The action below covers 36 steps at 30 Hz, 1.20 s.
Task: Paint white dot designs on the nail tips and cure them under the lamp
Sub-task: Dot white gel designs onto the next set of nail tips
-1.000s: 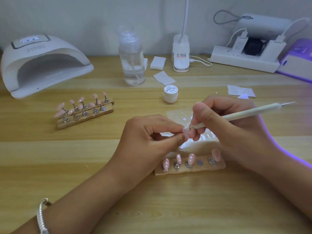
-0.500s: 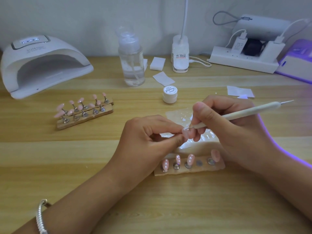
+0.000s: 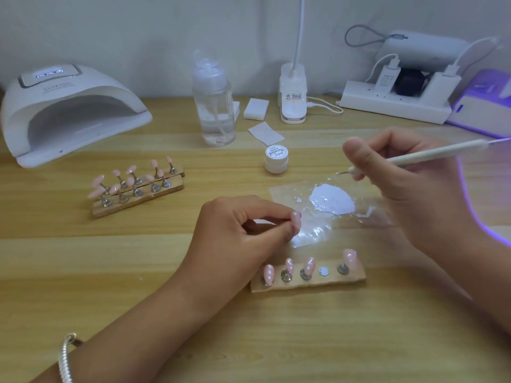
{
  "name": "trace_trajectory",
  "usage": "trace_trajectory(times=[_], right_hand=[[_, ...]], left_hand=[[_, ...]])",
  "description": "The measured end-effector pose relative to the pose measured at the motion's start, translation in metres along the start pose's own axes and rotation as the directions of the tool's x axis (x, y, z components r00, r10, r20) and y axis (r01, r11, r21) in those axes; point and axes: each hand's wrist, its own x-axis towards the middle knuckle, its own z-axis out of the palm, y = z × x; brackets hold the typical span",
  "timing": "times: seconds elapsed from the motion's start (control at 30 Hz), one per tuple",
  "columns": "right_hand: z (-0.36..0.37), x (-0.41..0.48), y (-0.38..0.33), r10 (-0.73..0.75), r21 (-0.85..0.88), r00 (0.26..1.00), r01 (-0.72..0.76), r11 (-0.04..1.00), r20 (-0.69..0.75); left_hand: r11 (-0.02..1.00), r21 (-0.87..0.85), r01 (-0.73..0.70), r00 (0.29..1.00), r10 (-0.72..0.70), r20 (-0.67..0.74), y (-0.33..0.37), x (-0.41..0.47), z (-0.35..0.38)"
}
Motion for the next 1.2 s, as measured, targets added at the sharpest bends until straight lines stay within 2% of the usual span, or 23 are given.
trace_trajectory(times=[0.13, 0.43, 0.67, 0.83, 0.97, 1.2], right_hand=[[-0.002, -0.001, 0.014, 0.062, -0.215, 0.998, -0.057, 0.975, 0.015], [-0.002, 0.0, 0.025, 0.098, -0.323, 0.993, -0.074, 0.944, 0.061], [-0.003, 0.001, 0.013, 0.005, -0.113, 0.998, -0.012, 0.994, -0.063], [0.01, -0.008, -0.006, -0.047, 0.094, 0.998, 0.044, 0.995, 0.029], [0.019, -0.02, -0.02, -0.076, 0.16, 0.99, 0.056, 0.985, 0.116], [0.024, -0.029, -0.02, -0.079, 0.236, 0.976, 0.03, 0.971, 0.203]], left_hand=[[1.0, 0.02, 0.022, 1.0, -0.022, -0.003, 0.001, 0.0, 0.0], [0.998, 0.051, 0.025, 1.0, -0.025, 0.003, 0.002, 0.001, 0.0], [1.0, 0.013, 0.008, 1.0, -0.008, 0.007, 0.0, 0.001, 0.0], [0.998, -0.002, -0.059, 0.998, 0.059, 0.006, 0.002, 0.001, 0.0], [0.991, 0.047, -0.128, 0.992, 0.128, 0.015, 0.002, 0.001, 0.0], [0.981, 0.034, -0.191, 0.981, 0.191, 0.016, 0.001, 0.001, 0.0]])
